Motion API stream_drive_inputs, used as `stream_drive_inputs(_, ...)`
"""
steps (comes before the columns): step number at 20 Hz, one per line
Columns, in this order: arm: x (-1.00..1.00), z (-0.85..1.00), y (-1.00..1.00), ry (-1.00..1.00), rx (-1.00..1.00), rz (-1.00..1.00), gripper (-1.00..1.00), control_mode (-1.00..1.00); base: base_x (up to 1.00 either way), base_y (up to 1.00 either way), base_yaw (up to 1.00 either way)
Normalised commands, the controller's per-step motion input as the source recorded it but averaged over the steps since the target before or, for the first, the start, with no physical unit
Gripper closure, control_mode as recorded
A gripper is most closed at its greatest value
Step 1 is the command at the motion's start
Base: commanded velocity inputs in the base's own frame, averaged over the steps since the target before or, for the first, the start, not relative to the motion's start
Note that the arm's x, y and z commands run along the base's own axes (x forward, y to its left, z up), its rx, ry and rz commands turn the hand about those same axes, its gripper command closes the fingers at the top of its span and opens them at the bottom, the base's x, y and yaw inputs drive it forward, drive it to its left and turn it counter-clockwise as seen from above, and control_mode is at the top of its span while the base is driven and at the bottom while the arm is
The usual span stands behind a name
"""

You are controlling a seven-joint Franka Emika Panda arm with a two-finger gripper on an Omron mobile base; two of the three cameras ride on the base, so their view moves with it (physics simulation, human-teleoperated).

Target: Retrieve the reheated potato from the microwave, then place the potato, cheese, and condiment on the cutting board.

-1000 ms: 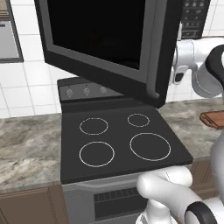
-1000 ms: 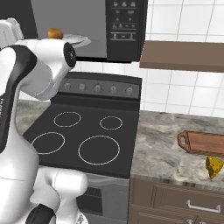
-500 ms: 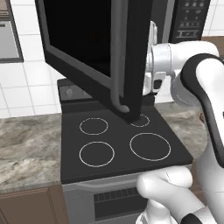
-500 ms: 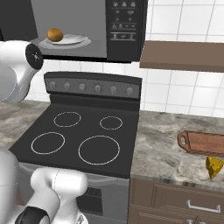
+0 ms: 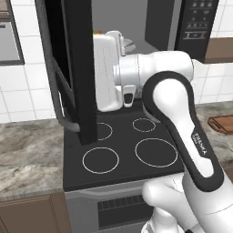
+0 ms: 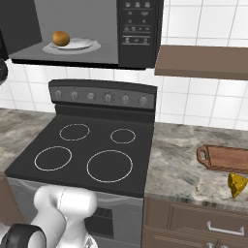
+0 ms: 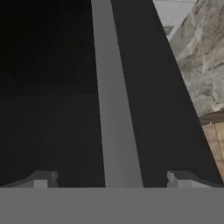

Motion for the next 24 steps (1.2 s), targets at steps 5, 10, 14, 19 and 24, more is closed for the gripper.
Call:
stream_drive_inputs(5,0.27,-0.02,0.75,0.0,-0.09,-0.14,-1.0,-1.0,0.0,0.0,0.0)
stream_drive_inputs(10,0.27,0.02,0.54,0.0,-0.09,-0.17,-1.0,-1.0,0.0,0.0,0.0)
stream_drive_inputs(14,0.22,-0.04,0.12,0.01,-0.12,-0.15,-1.0,-1.0,0.0,0.0,0.0)
stream_drive_inputs(19,0.04,0.04,-0.39,0.13,-0.02,-0.15,-1.0,-1.0,0.0,0.0,0.0)
stream_drive_inputs(24,0.0,0.08,-0.58,0.03,-0.02,-0.13,-1.0,-1.0,0.0,0.0,0.0)
